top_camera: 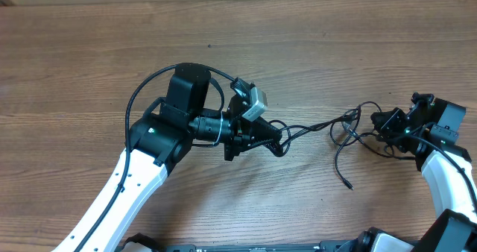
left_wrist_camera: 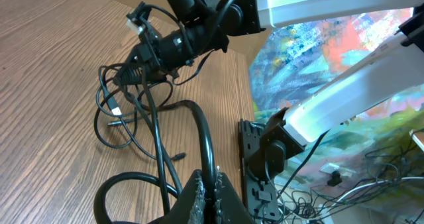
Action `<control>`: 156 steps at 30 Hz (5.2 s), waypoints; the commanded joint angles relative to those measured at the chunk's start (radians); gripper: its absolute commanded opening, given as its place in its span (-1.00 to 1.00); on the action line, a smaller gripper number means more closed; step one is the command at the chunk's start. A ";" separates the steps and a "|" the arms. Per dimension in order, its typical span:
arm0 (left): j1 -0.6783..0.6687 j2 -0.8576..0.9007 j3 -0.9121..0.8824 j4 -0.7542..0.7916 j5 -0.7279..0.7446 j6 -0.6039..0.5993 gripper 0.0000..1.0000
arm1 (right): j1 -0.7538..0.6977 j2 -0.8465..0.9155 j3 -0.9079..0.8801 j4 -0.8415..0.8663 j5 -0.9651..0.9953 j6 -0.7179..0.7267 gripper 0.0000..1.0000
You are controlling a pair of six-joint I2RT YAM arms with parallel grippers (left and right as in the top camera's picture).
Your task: Untangle cables
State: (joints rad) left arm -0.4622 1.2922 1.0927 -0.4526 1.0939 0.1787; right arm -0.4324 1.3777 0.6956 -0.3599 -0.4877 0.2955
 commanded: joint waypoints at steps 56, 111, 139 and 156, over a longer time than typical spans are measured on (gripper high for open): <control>0.069 -0.011 0.015 0.008 0.103 0.087 -0.92 | -0.151 0.072 0.011 -0.132 -0.002 0.008 0.59; 0.069 -0.125 0.016 0.248 0.018 0.458 -0.92 | 0.297 -0.290 0.155 -0.163 0.016 -0.271 1.00; 0.069 -0.148 0.016 0.272 0.148 0.854 -0.92 | 0.374 -0.312 0.176 -0.442 -0.273 -0.358 0.82; 0.069 -0.148 0.016 0.400 0.129 0.853 -0.91 | 0.624 -0.225 0.174 -0.539 -0.116 -0.361 0.41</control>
State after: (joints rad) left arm -0.3973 1.1629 1.0927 -0.0750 1.2297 1.0245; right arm 0.1635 1.1091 0.8444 -0.8948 -0.6720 -0.0566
